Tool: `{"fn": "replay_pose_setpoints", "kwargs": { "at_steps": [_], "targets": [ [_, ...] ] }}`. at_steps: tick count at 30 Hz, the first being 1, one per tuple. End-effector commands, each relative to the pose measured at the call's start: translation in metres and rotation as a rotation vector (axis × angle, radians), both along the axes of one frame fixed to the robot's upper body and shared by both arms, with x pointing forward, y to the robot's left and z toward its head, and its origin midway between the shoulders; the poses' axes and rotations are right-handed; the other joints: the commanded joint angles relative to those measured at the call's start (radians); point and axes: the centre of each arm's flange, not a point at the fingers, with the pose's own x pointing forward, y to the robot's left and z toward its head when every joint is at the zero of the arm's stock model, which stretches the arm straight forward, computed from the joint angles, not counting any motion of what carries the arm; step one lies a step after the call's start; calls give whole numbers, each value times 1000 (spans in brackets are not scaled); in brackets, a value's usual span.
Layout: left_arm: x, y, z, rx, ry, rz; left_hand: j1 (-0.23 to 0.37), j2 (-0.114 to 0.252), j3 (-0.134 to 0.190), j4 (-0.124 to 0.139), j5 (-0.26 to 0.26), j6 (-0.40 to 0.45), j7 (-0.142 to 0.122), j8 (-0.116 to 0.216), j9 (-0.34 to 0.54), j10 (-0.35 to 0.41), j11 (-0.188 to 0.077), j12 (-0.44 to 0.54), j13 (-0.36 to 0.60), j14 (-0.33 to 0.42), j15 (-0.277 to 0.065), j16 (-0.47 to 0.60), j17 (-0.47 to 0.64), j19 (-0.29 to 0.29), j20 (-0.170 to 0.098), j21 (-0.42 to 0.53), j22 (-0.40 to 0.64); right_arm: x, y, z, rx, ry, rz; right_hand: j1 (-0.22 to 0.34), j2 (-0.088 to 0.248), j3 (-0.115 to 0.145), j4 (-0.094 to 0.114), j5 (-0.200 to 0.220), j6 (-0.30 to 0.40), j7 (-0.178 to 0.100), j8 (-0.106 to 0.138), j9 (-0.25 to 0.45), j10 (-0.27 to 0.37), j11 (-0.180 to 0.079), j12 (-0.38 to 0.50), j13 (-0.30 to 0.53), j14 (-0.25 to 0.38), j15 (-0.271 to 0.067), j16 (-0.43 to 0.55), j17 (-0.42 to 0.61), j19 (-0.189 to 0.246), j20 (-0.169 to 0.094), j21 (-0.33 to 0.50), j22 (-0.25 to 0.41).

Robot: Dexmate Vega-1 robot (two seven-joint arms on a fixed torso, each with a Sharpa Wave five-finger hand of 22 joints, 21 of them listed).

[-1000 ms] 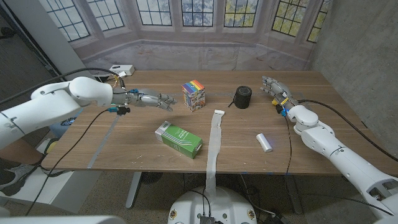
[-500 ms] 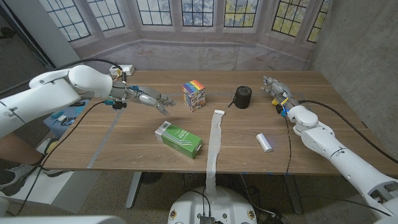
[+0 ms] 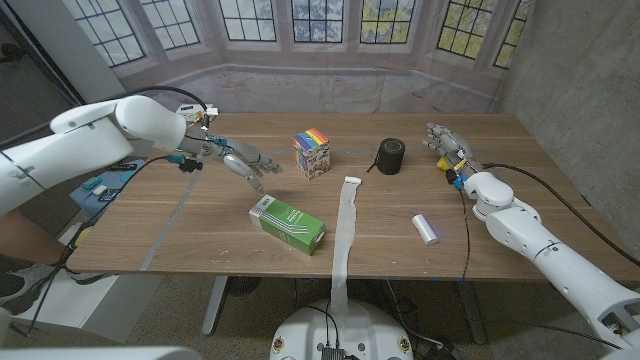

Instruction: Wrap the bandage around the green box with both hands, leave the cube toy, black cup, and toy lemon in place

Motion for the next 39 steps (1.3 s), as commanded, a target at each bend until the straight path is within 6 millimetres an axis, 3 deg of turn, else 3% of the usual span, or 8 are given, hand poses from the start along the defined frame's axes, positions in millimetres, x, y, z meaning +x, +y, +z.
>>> {"fn": "replay_pose_setpoints", "kwargs": {
  "at_steps": [1, 11, 39],
  "targets": [
    [-7, -6, -1, 126, -35, -7, 18, -7, -8, 0, -2, -16, 3, -5, 2, -14, 5, -1, 5, -9, 7, -1, 2, -10, 3, 0, 3, -4, -5, -6, 15, 8, -17, -1, 10, 0, -5, 2, 2, 4, 0, 1, 4, -1, 1, 2, -5, -2, 8, 2, -4, -13, 2, 4],
    [-15, -10, -7, 233, -194, -31, 35, -18, -14, 2, -2, -22, 6, -2, 2, -9, -5, 6, 9, -6, 1, 2, 3, -6, 1, 3, 4, -9, -10, -13, 34, 10, -31, -2, 9, -2, -7, 1, 0, 8, 0, 1, 5, 2, 2, 2, -4, 3, 9, 1, -2, -11, 3, 4],
    [-25, -22, -37, 410, -416, -81, 62, -40, -35, 14, 1, 14, 8, 14, 3, 13, -15, 34, 20, 3, -9, 4, 3, 10, -10, 10, 5, -15, -21, -28, 53, 10, -49, 0, 8, -3, -17, 4, -8, 9, -2, 1, -3, 9, 0, 2, -7, 5, 9, -1, -4, -11, 2, 4]
  ]
}}
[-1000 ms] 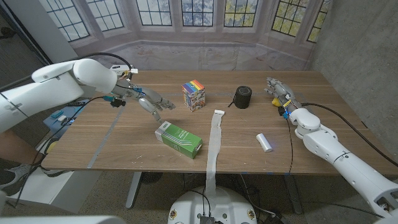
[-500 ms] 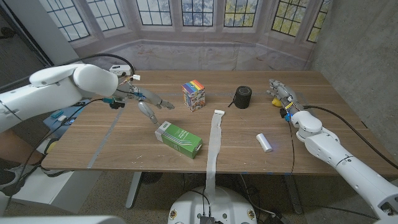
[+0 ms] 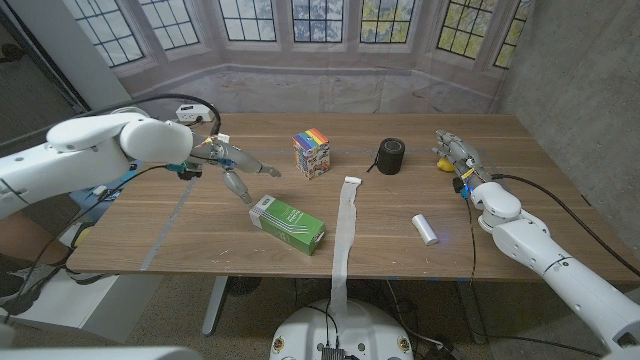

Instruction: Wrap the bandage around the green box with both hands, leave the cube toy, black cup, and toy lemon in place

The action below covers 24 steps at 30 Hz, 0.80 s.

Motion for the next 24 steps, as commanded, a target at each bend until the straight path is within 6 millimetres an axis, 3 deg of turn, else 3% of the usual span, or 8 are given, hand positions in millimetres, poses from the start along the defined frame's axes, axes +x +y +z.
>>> {"fn": "replay_pose_setpoints", "kwargs": {
  "at_steps": [1, 13, 24],
  "targets": [
    [-2, -4, -17, 67, -95, -26, 12, -2, -4, 2, 1, 13, 6, 9, 3, 4, -3, 7, 6, 2, -6, 5, 4, 4, -3, 5, 3, -1, -6, -4, 0, 0, -6, 0, 8, 2, -4, 4, -3, 4, -2, 1, 1, 6, 0, 2, -3, 2, 9, -1, -4, -10, 2, 4],
    [4, -8, -33, 122, -111, 7, 3, 10, -16, 18, -1, 2, 14, 1, 4, -10, 12, 13, 14, -4, 1, 3, 4, -2, -6, 4, 4, -1, -12, 0, 1, -5, -9, 0, 5, 0, -8, 4, -4, 11, -2, 1, 2, 9, 2, 2, -2, 6, 10, -2, -2, -9, 3, 4],
    [10, -15, -37, 130, -142, -2, 2, 15, -22, 22, -2, 9, 8, 2, 5, -7, 4, 21, 17, 1, -2, 5, 4, -2, -10, 4, 4, -1, -16, 3, 8, -8, -15, -1, 5, -1, -10, 4, -1, 16, 0, 1, 5, 13, 3, 2, -1, 7, 11, -3, -1, -8, 3, 4]
  ]
}}
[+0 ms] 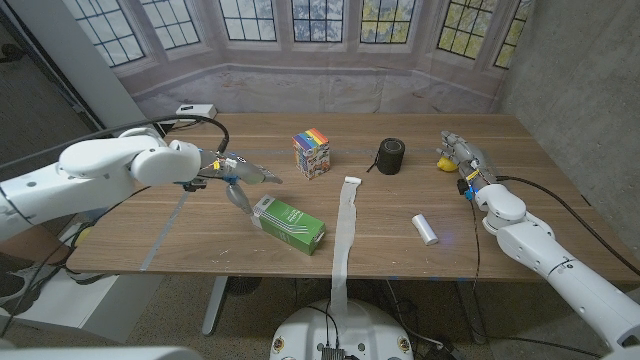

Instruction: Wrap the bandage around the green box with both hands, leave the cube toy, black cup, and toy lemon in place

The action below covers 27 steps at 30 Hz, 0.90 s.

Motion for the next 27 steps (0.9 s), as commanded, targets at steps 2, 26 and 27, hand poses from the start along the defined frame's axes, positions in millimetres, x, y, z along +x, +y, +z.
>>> {"fn": "replay_pose_setpoints", "kwargs": {
  "at_steps": [2, 26, 27],
  "targets": [
    [7, -7, -10, 19, -31, -8, 4, 9, -3, 3, -3, 9, 0, 3, 5, 5, -8, 8, 4, 4, -4, 6, 4, 3, -5, 4, 4, 0, -5, 4, 3, -4, -6, -1, 5, 4, -4, 4, 2, 5, 0, 1, 6, 8, 3, 2, 2, 5, 4, 2, 0, -8, 3, 4],
    [17, -16, -25, 5, 7, -19, 13, 11, -14, -1, -3, 51, 5, 12, 6, 40, -8, 37, 12, 32, -1, 10, 3, 19, -10, 9, 4, 1, -5, 3, 22, -4, -18, -3, 6, 3, -7, 4, 4, 6, 1, 1, 5, 5, 4, 2, 5, 5, 6, 2, 2, -8, 4, 4],
    [17, -16, -26, 5, 9, -19, 13, 11, -14, -1, -3, 52, 5, 12, 6, 39, -8, 37, 13, 32, -1, 10, 3, 19, -10, 9, 4, 1, -5, 3, 22, -4, -19, -3, 6, 2, -7, 4, 3, 5, 1, 1, 6, 7, 4, 2, 4, 6, 6, 2, 1, -8, 4, 4]
  ]
}}
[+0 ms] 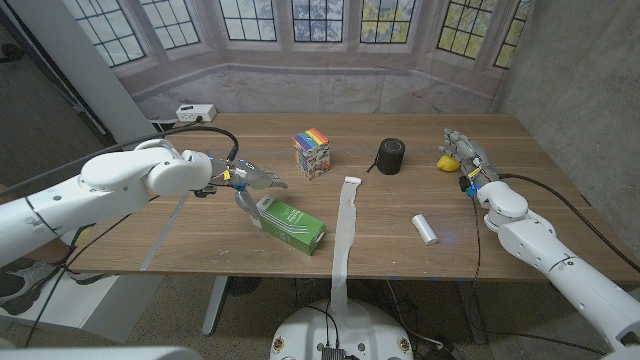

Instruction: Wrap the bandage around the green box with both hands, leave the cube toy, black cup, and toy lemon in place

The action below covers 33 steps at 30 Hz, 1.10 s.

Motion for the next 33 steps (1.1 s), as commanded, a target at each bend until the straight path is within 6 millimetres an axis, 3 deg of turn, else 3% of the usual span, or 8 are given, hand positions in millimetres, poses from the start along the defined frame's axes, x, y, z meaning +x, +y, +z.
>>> {"fn": "replay_pose_setpoints", "kwargs": {
  "at_steps": [1, 19, 33],
  "targets": [
    [2, -4, -9, -3, 28, 2, 9, 4, -6, -1, -3, 7, 4, 4, 2, 10, -1, 6, 4, 9, 4, 2, 3, 10, -1, 9, 4, -1, -1, -3, 10, 3, -10, -3, 6, 2, -7, 4, 3, 5, 1, 1, 5, 6, 4, 2, 4, 6, 6, 2, 1, -9, 3, 4],
    [0, -7, -19, -5, 37, 23, 15, 4, -12, -3, -2, 24, 4, 6, 3, 14, -4, 16, 8, 17, 0, 2, 4, 10, -1, 8, 4, -4, -6, -15, 41, 4, -19, -4, 8, 1, -9, 5, 2, 5, 0, 1, 5, 5, 4, 2, 5, 5, 6, 1, 2, -8, 3, 4],
    [1, -5, -21, -3, -11, 20, 39, 8, -12, -10, -2, 80, -9, 20, 7, 37, -16, 39, 17, 37, -11, 4, 4, 30, -4, 14, 4, -5, -10, -27, 66, 1, -21, -4, 8, 1, -11, 5, 3, 5, 1, 1, 6, 5, 4, 2, 5, 5, 7, 1, 2, -7, 3, 4]
  ]
}}
